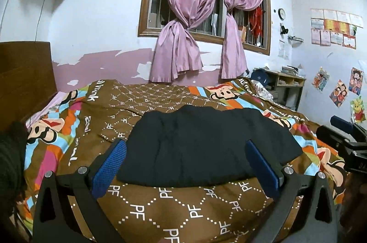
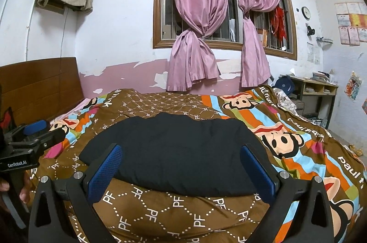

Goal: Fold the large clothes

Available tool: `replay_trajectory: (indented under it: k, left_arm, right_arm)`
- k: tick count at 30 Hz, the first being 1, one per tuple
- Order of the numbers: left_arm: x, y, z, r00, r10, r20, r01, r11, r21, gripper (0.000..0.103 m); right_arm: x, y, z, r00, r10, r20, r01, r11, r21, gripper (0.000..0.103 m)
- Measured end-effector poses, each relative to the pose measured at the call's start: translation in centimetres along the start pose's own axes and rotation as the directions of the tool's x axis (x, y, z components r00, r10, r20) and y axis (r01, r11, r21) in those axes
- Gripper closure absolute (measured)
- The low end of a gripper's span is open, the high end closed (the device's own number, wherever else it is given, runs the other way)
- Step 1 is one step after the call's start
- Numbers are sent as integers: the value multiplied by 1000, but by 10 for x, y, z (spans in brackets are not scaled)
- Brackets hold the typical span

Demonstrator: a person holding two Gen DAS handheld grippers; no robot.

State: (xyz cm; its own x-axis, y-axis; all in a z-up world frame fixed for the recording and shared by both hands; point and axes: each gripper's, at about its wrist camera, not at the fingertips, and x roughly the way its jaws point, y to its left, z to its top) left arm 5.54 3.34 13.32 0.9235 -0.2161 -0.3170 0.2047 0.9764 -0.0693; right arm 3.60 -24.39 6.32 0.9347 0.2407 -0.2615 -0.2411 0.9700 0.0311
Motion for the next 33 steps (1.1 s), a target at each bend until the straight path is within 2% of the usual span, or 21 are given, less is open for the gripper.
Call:
replay_trajectory:
  k: [7, 11, 15, 22, 33]
  left_arm:
    - [-9, -8, -8, 1000, 5, 26, -5, 1000, 29, 2]
    - [-10, -8, -15, 1000, 1, 14, -1, 1000, 30, 2]
    - [-11, -10, -26, 1000, -2, -8, 3, 999, 34, 2]
    - [-1, -21, -59, 995, -37, -96, 43, 997, 61, 2]
    - [3, -27, -83, 992, -35, -119, 44, 997, 69, 2]
  right_arm:
    - [-7, 0, -9, 1000, -17, -1, 17, 1000, -5, 0]
    - [-10, -1, -17, 999, -31, -8, 31, 1000, -3, 0]
    - [-11, -2, -30, 998, -48, -35, 48, 999, -15, 0]
    - [-13, -3, -55, 995, -75, -72, 74, 997, -26, 0]
    - [-9, -6, -75, 990, -95, -106, 92, 995, -33, 0]
